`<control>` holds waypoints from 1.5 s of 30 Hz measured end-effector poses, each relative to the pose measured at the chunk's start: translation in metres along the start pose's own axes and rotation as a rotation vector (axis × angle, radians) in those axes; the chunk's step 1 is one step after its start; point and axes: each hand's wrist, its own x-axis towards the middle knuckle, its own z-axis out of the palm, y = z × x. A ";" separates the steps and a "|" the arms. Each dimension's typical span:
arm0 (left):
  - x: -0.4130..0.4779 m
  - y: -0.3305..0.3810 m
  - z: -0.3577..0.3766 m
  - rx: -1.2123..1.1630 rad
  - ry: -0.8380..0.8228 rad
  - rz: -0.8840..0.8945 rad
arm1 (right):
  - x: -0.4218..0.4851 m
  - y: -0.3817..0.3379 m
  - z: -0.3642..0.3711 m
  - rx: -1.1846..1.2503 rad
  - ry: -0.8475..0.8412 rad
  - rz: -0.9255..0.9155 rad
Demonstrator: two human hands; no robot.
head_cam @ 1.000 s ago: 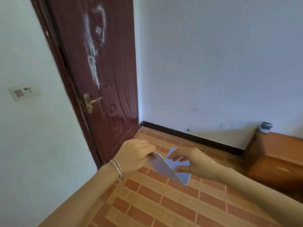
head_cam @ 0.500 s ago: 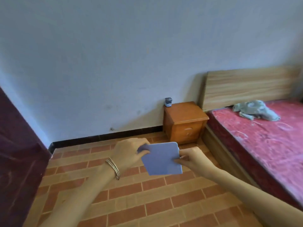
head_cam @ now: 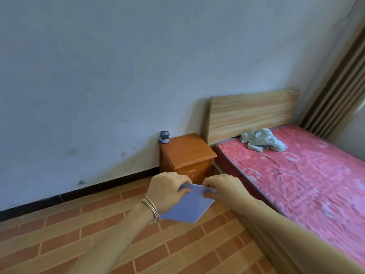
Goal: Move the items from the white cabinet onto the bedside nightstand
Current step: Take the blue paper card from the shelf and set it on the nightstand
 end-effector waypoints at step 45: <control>0.368 -0.471 0.345 0.010 -0.539 -0.396 | 0.657 0.371 0.168 -0.107 -0.247 0.096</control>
